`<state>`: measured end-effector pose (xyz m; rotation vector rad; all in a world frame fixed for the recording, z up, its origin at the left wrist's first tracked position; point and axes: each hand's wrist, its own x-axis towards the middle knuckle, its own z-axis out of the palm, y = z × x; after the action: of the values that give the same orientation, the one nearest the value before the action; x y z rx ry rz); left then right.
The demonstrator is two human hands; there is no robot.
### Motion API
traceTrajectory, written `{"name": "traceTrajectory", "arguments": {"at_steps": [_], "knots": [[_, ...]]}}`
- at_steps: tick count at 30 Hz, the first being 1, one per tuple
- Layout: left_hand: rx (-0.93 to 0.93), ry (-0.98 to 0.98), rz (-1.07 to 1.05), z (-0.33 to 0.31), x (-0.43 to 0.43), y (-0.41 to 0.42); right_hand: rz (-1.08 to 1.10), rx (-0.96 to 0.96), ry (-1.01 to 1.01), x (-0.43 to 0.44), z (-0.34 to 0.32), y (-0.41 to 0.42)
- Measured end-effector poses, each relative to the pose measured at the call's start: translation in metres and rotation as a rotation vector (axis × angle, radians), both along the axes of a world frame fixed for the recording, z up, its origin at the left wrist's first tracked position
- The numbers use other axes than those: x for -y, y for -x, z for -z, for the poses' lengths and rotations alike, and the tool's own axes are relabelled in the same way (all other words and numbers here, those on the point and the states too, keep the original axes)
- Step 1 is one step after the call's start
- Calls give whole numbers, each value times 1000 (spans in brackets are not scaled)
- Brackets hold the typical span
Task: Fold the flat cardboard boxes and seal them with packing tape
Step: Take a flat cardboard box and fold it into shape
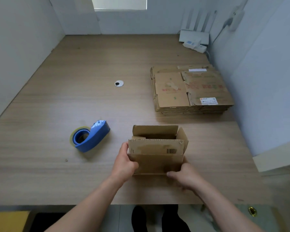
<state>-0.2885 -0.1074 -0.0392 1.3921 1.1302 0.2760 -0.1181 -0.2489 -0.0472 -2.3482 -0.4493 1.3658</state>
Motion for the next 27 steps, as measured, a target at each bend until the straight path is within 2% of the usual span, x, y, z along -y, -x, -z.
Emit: {"name": "traceTrajectory", "arguments": {"at_steps": [2,5,7,9,11,13,15,17,21,27], "knots": [[-5,-15,9,2,-3,0,157,-112,-101,-2,3,1],[-25,-57,14,4,-3,5,534,-318,-316,-6,3,0],[-48,-98,50,7,-2,8,616,-379,-341,-3,7,0],[-64,-125,98,13,2,10,402,-172,-246,2,13,0],[-94,-209,165,21,7,15,207,162,-204,8,17,1],[-142,-374,260,33,12,21,172,296,-418,15,19,2],[-164,-497,320,42,15,29,86,341,-654,21,21,2],[-161,-530,333,45,13,33,27,365,-731,27,20,4],[-139,-503,393,39,7,30,-156,420,-690,36,19,7],[-23,-315,258,28,-11,25,-100,238,-626,25,18,-9]]}}
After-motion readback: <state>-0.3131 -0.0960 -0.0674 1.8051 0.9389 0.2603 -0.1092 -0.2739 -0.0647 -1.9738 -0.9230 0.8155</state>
